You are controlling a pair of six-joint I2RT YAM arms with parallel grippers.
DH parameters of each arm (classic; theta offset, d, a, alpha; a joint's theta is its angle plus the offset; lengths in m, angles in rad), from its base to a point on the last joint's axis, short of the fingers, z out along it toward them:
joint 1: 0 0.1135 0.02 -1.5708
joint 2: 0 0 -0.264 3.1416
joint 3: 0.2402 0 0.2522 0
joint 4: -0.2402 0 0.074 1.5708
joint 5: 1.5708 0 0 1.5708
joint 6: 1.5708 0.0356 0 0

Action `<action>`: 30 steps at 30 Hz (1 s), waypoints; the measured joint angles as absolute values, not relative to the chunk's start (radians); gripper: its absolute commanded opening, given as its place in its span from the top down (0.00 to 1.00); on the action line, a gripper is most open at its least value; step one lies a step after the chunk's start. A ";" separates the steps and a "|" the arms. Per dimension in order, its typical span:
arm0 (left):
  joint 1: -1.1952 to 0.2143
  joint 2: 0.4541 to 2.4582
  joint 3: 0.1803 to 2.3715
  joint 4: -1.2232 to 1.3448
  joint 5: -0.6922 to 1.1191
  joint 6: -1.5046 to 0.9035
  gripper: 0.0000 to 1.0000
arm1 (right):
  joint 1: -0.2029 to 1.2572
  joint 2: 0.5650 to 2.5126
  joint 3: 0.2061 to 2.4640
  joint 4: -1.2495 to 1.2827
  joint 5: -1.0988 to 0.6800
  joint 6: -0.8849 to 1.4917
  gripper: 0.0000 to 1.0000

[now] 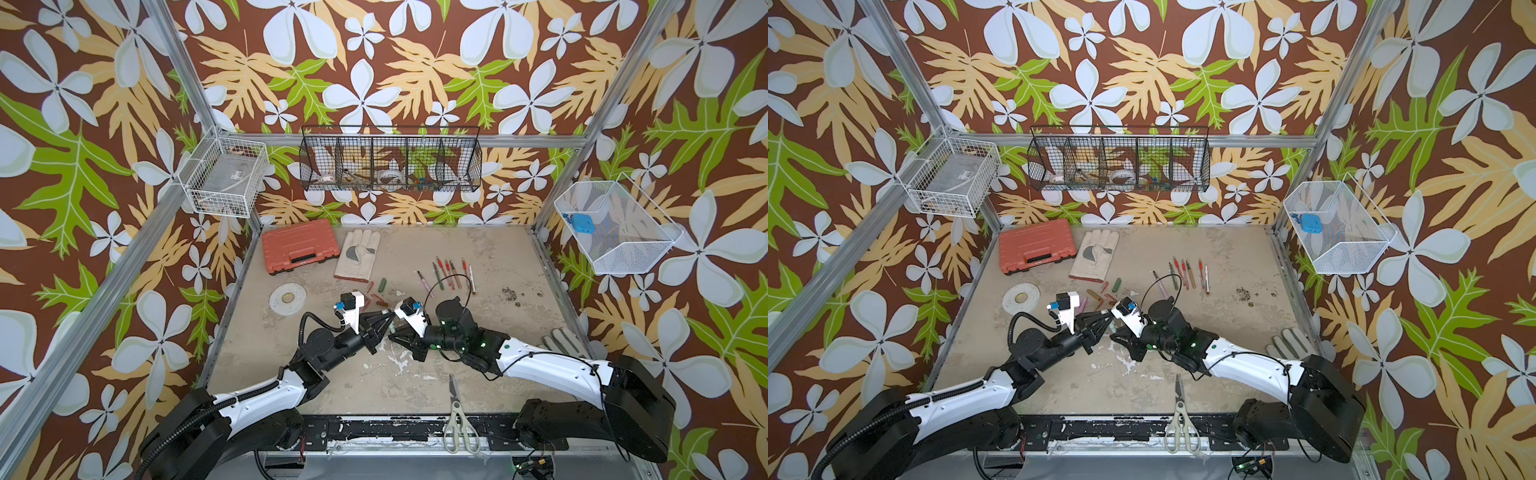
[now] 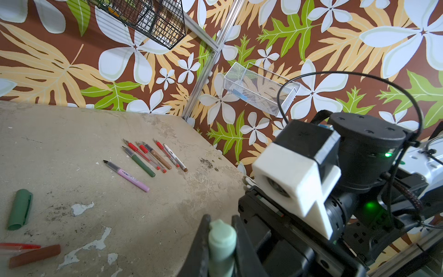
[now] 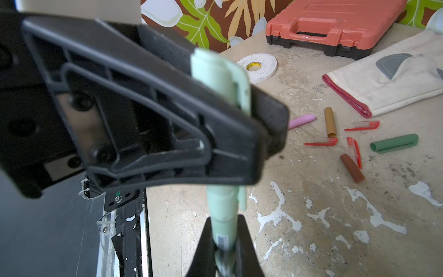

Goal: Remove pen caps from pens
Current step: Pass the pen, then open the pen cap on the pen.

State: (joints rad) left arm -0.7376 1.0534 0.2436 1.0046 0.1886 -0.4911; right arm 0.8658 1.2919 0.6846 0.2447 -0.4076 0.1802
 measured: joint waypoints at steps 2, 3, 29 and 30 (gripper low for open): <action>-0.738 1.060 0.243 1.004 0.189 -0.492 0.62 | 0.863 1.287 0.685 0.245 -0.380 0.180 1.00; -0.738 1.064 0.243 1.002 0.189 -0.492 0.60 | 0.861 1.285 0.685 0.245 -0.371 0.180 1.00; -0.736 1.109 0.276 0.983 0.212 -0.495 0.68 | 0.866 1.292 0.690 0.231 -0.340 0.179 1.00; -0.736 1.109 0.276 0.983 0.211 -0.495 0.67 | 0.866 1.292 0.690 0.231 -0.340 0.179 1.00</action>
State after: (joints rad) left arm -0.7357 1.1088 0.2756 0.9833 0.2111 -0.4953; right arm 0.8661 1.2922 0.6903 0.2306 -0.3401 0.1787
